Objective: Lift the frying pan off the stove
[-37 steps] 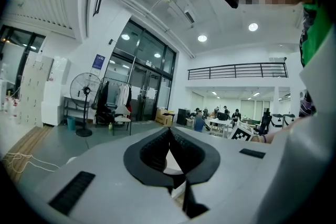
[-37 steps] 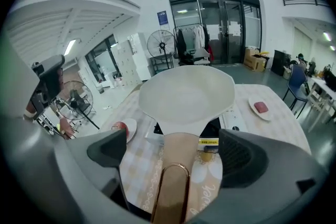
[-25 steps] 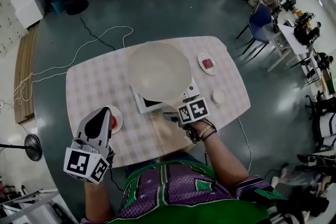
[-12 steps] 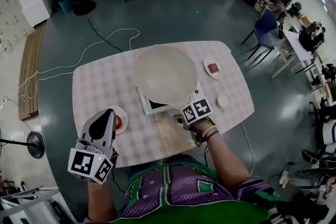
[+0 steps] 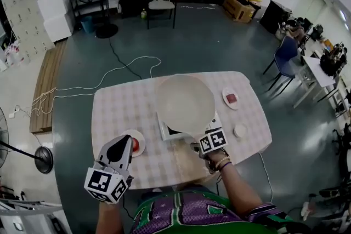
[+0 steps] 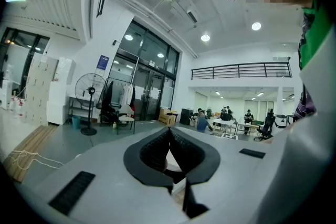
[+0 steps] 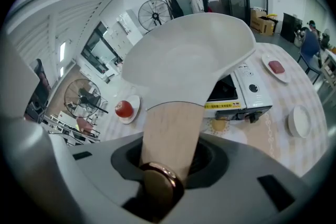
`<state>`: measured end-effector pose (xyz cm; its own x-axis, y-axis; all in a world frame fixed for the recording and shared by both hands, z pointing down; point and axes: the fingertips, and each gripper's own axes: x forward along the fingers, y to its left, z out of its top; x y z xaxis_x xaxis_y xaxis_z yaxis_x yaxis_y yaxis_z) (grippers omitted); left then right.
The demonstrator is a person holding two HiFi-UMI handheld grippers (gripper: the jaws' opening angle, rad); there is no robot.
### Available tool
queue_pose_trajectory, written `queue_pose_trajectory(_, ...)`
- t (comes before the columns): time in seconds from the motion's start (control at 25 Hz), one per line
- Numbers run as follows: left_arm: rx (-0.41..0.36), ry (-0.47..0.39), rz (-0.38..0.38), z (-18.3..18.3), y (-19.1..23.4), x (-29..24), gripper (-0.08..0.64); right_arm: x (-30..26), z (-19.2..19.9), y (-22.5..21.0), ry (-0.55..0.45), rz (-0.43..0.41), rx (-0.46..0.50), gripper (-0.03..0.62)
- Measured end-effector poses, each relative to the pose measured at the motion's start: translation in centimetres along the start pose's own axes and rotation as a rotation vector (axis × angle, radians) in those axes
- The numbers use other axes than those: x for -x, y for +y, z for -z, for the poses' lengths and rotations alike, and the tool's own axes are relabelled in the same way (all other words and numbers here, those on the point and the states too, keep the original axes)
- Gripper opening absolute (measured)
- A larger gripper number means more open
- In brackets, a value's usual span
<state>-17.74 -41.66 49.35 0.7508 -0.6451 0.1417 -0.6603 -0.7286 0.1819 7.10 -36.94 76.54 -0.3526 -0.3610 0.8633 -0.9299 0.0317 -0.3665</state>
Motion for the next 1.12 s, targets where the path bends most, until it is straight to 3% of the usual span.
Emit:
queue_pose_trajectory(0.4,-0.023,-0.01,-0.057,0.1,-1.1,6.1,0.021,3.4,1.8,1.0,-0.143,0.025,0.033,0.147)
queue_pose_trajectory(0.64,-0.021,-0.028,-0.047,0.6,-2.6,8.2,0.022,7.2,2.9,2.3,-0.267,0.019,0.073,0.147)
queue_pose_trajectory(0.88,-0.025,-0.029,-0.029,-0.2,-4.1,8.0,0.022,13.1,2.7,4.4,-0.391,0.003,0.158,0.149)
queue_pose_trajectory(1.12,-0.038,-0.05,-0.061,-2.4,-7.5,6.0,0.022,19.2,0.5,4.0,-0.505,-0.024,0.25,0.149)
